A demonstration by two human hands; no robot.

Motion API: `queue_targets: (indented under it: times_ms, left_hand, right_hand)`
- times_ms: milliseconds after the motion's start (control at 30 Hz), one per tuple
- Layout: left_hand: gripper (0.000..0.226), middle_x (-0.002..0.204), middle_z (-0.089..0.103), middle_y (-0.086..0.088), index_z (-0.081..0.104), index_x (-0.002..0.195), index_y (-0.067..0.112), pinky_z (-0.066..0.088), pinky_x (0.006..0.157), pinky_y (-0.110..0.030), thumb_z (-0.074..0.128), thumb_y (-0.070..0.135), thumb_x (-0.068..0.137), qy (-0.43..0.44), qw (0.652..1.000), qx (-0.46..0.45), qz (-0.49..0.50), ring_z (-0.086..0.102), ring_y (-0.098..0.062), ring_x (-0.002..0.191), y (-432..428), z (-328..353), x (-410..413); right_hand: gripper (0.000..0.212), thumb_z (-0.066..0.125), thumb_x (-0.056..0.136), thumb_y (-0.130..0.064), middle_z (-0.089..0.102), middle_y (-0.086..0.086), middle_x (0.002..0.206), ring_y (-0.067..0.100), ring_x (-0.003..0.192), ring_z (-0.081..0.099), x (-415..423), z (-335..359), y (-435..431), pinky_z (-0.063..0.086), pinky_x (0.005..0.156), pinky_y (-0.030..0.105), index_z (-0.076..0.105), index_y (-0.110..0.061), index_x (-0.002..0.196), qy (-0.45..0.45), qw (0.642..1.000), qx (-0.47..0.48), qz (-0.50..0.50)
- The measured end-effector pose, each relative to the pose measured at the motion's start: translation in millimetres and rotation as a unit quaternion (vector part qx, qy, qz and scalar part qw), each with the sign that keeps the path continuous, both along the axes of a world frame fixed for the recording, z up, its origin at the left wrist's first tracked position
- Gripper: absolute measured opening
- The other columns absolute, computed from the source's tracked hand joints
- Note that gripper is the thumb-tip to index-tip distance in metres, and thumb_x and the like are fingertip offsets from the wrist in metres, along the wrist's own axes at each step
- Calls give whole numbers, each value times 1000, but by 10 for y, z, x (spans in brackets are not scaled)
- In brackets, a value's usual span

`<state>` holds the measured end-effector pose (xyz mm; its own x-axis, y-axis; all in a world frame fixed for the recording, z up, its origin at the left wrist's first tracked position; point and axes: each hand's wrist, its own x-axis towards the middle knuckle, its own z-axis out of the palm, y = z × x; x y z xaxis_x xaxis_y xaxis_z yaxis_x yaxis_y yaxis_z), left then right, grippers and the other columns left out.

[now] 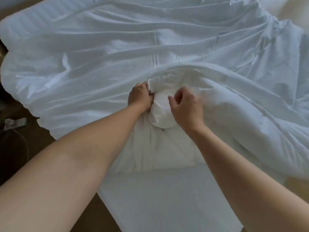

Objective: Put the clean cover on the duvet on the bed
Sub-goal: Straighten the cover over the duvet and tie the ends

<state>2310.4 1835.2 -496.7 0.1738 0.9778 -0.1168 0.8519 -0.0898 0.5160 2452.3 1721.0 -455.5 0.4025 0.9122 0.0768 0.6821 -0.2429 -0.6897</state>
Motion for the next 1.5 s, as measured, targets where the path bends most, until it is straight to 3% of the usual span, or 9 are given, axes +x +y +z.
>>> queue_targets:
  times_ms: [200, 433, 767, 933, 1033, 1100, 1267, 1400, 1500]
  left_hand:
    - [33, 117, 68, -14, 63, 119, 14, 48, 84, -37, 64, 33, 91, 7, 1000, -5, 26, 63, -37, 108, 478, -313, 11]
    - [37, 121, 68, -14, 64, 123, 17, 49, 90, -37, 65, 36, 91, -2, 998, -51, 36, 63, -36, 112, 788, -264, 115]
    - [36, 120, 69, -15, 66, 117, 11, 40, 78, -32, 65, 35, 91, -19, 996, -71, 55, 62, -37, 112, 1104, -276, 174]
    - [45, 124, 69, -8, 63, 127, 14, 51, 91, -35, 66, 41, 91, -82, 985, -142, 58, 64, -29, 114, 965, -167, 224]
    - [52, 102, 73, 3, 66, 116, 20, 52, 81, -36, 70, 56, 78, -316, 871, -375, -36, 71, -15, 87, 838, 77, 26]
    - [69, 114, 71, 10, 63, 125, 31, 48, 88, -36, 79, 64, 67, -287, 841, -441, -127, 69, -10, 98, 826, 180, -73]
    - [43, 109, 61, 3, 56, 99, 43, 48, 101, -42, 79, 57, 67, -111, 976, -186, -39, 54, -22, 117, 728, 112, 443]
    - [33, 110, 72, -4, 70, 106, 19, 55, 94, -41, 65, 40, 81, -127, 974, -183, 40, 65, -27, 107, 960, -21, 715]
    - [38, 122, 68, -2, 66, 119, 23, 53, 97, -39, 66, 36, 84, -61, 979, -192, 17, 63, -26, 114, 1035, -163, 709]
  right_hand:
    - [62, 64, 89, -51, 36, 6, 153, 31, 148, 26, 58, -754, -416, 25, 117, 49, 46, -24, 142, -230, 939, -225, 125]
    - [83, 65, 76, -74, 56, 5, 143, 30, 133, 49, 230, -943, 241, 41, 108, 40, 54, -25, 142, -197, 923, -287, 164]
    - [80, 66, 82, -51, 48, 22, 144, 41, 137, 38, 247, -1093, 617, 19, 117, 47, 48, -6, 145, -313, 947, -27, 70]
    - [83, 60, 84, -62, 42, 6, 153, 32, 141, 38, 253, -1033, 691, 32, 114, 46, 33, -27, 154, -187, 944, -253, 99]
    - [77, 62, 97, -43, 29, 7, 162, 19, 143, 35, 330, -753, 892, 33, 114, 23, 23, -15, 158, 22, 947, -271, 173]
    - [59, 58, 103, -20, 37, 5, 155, 16, 136, 42, 422, -572, 1105, 35, 106, 14, 33, -5, 154, 146, 920, -318, 175]
    - [43, 46, 101, -41, 69, 2, 85, 24, 79, 62, 576, -195, 1469, 44, 68, 25, 69, -16, 73, 126, 878, -454, 87]
    - [44, 43, 99, -41, 76, 14, 84, 27, 61, 72, 725, -205, 1543, 59, 58, 35, 68, -10, 82, 159, 894, -416, 47]
    - [44, 57, 96, -47, 72, 14, 91, 24, 72, 71, 691, -550, 1119, 57, 64, 29, 69, -6, 108, -188, 850, -445, 207]
